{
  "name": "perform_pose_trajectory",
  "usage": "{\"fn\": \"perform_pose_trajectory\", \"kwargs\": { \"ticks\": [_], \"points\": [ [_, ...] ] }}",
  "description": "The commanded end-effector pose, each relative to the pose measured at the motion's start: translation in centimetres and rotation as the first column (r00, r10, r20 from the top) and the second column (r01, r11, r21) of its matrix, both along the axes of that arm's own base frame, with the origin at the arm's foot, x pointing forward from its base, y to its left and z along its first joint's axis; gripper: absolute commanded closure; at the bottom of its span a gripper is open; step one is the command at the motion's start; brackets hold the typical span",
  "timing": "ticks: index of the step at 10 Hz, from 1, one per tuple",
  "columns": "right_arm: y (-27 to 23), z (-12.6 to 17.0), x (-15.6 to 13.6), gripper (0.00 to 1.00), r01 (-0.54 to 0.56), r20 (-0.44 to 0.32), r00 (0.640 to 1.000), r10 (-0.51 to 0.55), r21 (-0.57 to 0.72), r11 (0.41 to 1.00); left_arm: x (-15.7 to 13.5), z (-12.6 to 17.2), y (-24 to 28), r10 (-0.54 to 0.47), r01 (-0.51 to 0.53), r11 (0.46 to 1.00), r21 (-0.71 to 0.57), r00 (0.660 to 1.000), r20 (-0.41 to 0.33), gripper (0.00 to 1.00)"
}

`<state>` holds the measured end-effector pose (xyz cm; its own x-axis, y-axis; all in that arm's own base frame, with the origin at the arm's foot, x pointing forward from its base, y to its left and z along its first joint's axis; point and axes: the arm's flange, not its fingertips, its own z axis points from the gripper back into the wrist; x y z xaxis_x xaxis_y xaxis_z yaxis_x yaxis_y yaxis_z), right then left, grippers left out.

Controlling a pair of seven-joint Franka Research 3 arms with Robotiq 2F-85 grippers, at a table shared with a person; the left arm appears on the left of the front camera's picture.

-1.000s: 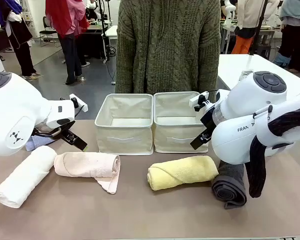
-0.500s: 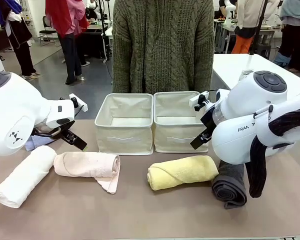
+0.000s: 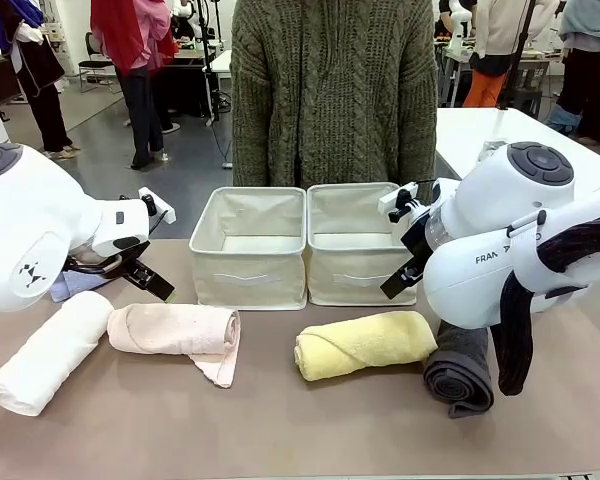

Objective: Sort the towels based on their folding style.
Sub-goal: Pick up one triangle-folded towel and place it in the left Fabric basket.

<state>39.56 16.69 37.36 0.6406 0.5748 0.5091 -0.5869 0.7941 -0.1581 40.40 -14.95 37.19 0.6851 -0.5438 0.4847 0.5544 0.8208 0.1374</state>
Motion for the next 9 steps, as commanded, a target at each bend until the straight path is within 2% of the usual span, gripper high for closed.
{"fn": "perform_pose_trajectory", "kwargs": {
  "ticks": [1, 3, 4, 5, 7, 8, 9],
  "points": [
    [0.0, 0.0, 0.0, 0.00, 0.000, 0.000, 1.000, 0.000, 0.000, 1.000, 0.0, 0.0, 0.0, 0.000, 0.000, 1.000, 0.000, 1.000, 0.001, 0.00],
    [0.0, 0.0, 0.0, 0.00, 0.000, 0.000, 1.000, 0.000, 0.000, 1.000, 0.0, 0.0, 0.0, 0.000, 0.000, 1.000, 0.000, 1.000, 0.000, 0.00],
    [0.8, 1.7, 0.2, 0.00, 0.026, 0.010, 1.000, -0.026, -0.021, 0.999, 0.3, 1.6, -0.1, -0.030, 0.030, 1.000, -0.003, 0.997, -0.074, 0.00],
    [1.2, 4.9, -0.5, 0.00, 0.041, 0.040, 0.998, -0.039, -0.058, 0.997, -0.2, 5.2, -0.2, -0.044, 0.044, 0.999, -0.003, 0.996, -0.076, 0.00],
    [1.0, 12.6, -1.2, 0.00, 0.081, 0.030, 0.996, -0.079, -0.067, 0.994, 0.0, 13.4, -1.5, -0.088, 0.093, 0.995, 0.042, 0.990, -0.114, 0.00],
    [0.5, 16.0, -1.5, 0.00, 0.082, -0.001, 0.997, -0.082, -0.056, 0.995, 0.1, 16.4, -2.1, -0.116, 0.123, 0.992, 0.041, 0.984, -0.134, 0.00],
    [0.2, 20.7, -2.2, 0.00, 0.060, -0.053, 0.997, -0.061, -0.012, 0.998, 0.4, 19.5, -2.7, -0.105, 0.115, 0.990, 0.084, 0.987, -0.118, 0.00]
  ]
}}
